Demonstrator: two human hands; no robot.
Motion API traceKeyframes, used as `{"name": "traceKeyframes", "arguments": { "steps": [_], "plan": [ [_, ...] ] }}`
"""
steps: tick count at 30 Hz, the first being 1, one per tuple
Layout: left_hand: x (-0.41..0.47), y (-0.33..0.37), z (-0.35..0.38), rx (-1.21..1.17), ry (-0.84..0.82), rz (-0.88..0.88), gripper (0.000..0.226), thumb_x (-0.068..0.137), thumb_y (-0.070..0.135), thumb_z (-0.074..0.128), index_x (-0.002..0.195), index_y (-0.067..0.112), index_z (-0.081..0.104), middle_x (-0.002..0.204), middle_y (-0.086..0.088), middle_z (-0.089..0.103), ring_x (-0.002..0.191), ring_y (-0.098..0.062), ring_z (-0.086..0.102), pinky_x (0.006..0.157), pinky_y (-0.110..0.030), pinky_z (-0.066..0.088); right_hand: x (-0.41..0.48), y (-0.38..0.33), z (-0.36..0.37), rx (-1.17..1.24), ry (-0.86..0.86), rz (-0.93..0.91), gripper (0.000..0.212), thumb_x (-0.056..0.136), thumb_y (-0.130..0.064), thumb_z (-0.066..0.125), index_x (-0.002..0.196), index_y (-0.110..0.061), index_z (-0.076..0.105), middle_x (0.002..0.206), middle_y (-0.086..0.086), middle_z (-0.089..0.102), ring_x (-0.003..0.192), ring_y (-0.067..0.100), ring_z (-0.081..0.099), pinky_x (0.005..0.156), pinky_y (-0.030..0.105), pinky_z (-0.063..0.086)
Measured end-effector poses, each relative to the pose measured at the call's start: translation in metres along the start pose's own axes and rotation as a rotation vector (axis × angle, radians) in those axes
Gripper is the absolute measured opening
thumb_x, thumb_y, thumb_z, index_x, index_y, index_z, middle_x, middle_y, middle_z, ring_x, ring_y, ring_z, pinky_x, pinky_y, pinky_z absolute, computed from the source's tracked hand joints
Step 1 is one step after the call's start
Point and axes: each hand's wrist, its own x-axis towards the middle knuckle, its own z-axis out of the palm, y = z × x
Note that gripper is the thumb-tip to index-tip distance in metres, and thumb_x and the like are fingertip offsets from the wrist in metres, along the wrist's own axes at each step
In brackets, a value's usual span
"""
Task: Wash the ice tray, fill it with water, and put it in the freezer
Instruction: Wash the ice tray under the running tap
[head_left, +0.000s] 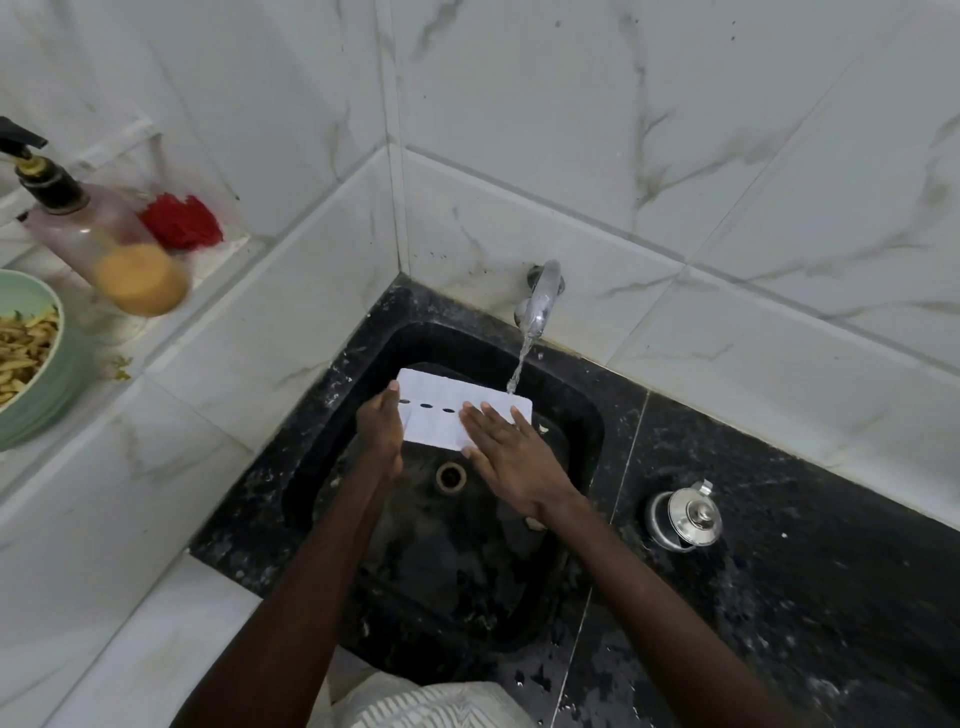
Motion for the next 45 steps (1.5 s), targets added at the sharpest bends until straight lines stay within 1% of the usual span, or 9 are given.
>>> {"name": "traceKeyframes", "arguments": {
  "steps": [10,16,21,26,31,33,37,41,45],
  "plan": [
    [-0.001,0.002,-0.009,-0.083,0.041,-0.015,0.035,0.107,0.024,0.057,0.112,-0.008,0.07,0.101,-0.02,0.07,0.075,-0.025,0.067,0.063,-0.029,0.054,-0.008,0.011,0.002,0.114,0.018,0.146,0.067,0.11,-0.056,0.02,0.165,-0.02,0.015,0.171,-0.007,0.007,0.159,0.01,-0.004,0.131,0.038,-0.002],
    [-0.004,0.017,-0.013,-0.101,0.025,0.012,0.024,0.107,0.024,0.056,0.104,0.005,0.07,0.097,-0.014,0.072,0.077,-0.023,0.069,0.067,-0.03,0.057,-0.011,0.015,-0.001,0.124,0.026,0.093,0.064,0.11,-0.056,0.018,0.165,-0.023,0.016,0.172,-0.008,0.01,0.158,0.005,-0.002,0.131,0.041,0.001],
    [-0.003,0.013,-0.017,-0.103,0.019,-0.018,0.028,0.107,0.028,0.057,0.103,0.005,0.072,0.103,-0.017,0.074,0.092,-0.034,0.072,0.081,-0.043,0.061,-0.007,0.035,0.001,0.181,-0.001,0.212,0.067,0.109,-0.059,0.015,0.165,-0.023,0.005,0.172,-0.007,0.001,0.158,0.006,-0.01,0.13,0.038,-0.004],
    [-0.018,0.006,-0.002,0.03,-0.09,-0.045,0.037,0.101,0.049,0.061,0.097,0.015,0.077,0.09,-0.007,0.077,0.081,-0.025,0.074,0.08,-0.041,0.063,0.029,0.042,-0.018,0.198,-0.152,0.364,0.079,0.106,-0.065,0.012,0.165,-0.013,0.01,0.173,0.003,0.004,0.16,0.019,-0.005,0.13,0.046,-0.003],
    [-0.055,0.02,0.022,0.067,-0.184,-0.074,0.032,0.107,0.033,0.054,0.113,0.009,0.075,0.099,-0.008,0.073,0.081,-0.018,0.067,0.057,-0.006,0.05,0.068,0.001,-0.012,0.15,-0.103,0.319,0.08,0.106,-0.064,0.018,0.164,-0.009,0.015,0.173,0.008,0.01,0.16,0.027,0.005,0.129,0.05,0.003],
    [-0.057,0.017,0.02,-0.035,-0.186,-0.141,0.037,0.107,0.033,0.054,0.117,0.003,0.074,0.108,-0.015,0.076,0.086,-0.021,0.071,0.067,-0.02,0.059,0.069,-0.022,-0.004,0.101,-0.058,0.168,0.068,0.11,-0.052,0.019,0.164,-0.011,0.019,0.173,0.007,0.012,0.16,0.027,0.006,0.128,0.051,0.009],
    [-0.055,0.02,0.003,-0.063,-0.08,-0.217,0.033,0.107,0.03,0.052,0.112,0.003,0.071,0.101,-0.017,0.074,0.077,-0.023,0.067,0.057,-0.027,0.052,0.043,-0.047,0.017,0.253,-0.089,0.03,0.063,0.11,-0.05,0.013,0.164,-0.021,0.023,0.173,-0.001,0.016,0.16,0.021,0.01,0.128,0.046,0.01],
    [-0.047,0.025,-0.011,-0.097,-0.02,-0.439,0.035,0.108,0.02,0.052,0.132,-0.005,0.059,0.123,-0.028,0.065,0.109,-0.047,0.068,0.079,-0.053,0.056,0.017,-0.053,0.031,0.258,-0.114,0.042,0.059,0.11,-0.039,0.041,0.163,-0.018,0.026,0.172,-0.001,0.019,0.159,0.02,0.013,0.128,0.046,0.012],
    [-0.053,0.034,-0.019,-0.111,-0.064,-0.466,0.027,0.099,0.003,0.053,0.12,-0.012,0.061,0.115,-0.027,0.067,0.097,-0.039,0.069,0.07,-0.047,0.056,-0.004,-0.049,0.04,0.224,0.007,0.168,0.055,0.103,-0.028,0.052,0.155,-0.014,0.042,0.163,0.006,0.041,0.153,0.028,0.033,0.124,0.047,0.027]
  ]
}}
